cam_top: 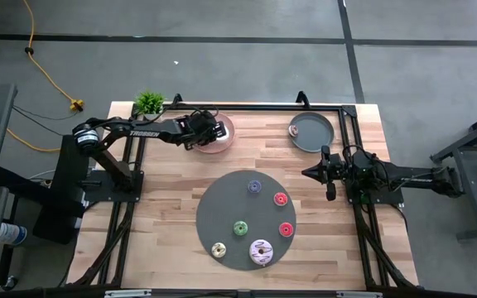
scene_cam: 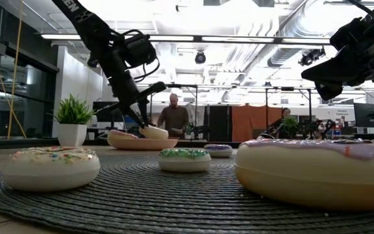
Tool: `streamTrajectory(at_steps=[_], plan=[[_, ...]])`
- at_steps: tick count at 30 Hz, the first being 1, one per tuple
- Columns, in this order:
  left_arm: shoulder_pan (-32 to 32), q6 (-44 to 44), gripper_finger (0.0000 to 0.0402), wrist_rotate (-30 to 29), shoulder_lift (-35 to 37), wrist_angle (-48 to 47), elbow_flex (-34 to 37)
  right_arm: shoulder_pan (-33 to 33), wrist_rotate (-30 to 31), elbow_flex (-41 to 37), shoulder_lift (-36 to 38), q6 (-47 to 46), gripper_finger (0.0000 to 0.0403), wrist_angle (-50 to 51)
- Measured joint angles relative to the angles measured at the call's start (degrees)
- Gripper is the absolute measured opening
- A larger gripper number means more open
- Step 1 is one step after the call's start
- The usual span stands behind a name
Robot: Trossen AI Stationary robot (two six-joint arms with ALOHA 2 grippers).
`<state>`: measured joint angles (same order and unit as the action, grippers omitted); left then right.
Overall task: Pick & Place donuts
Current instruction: Put the large white donut on the pink plate
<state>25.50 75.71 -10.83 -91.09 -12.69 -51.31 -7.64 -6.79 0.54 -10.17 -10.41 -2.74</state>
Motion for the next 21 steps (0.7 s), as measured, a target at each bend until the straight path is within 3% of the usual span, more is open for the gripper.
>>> streamTrajectory(at_steps=[13,21], plan=[[-1.1,1.3,0.0015,1.0,0.0,-1.0,0.0,0.0,0.0,0.0,0.0,0.0,0.0007,0.0],[-1.2,1.1,0.0070,1.6,-0.4,-0.8,0.0,0.0,0.0,0.0,0.0,0.0,0.0010,0.0]])
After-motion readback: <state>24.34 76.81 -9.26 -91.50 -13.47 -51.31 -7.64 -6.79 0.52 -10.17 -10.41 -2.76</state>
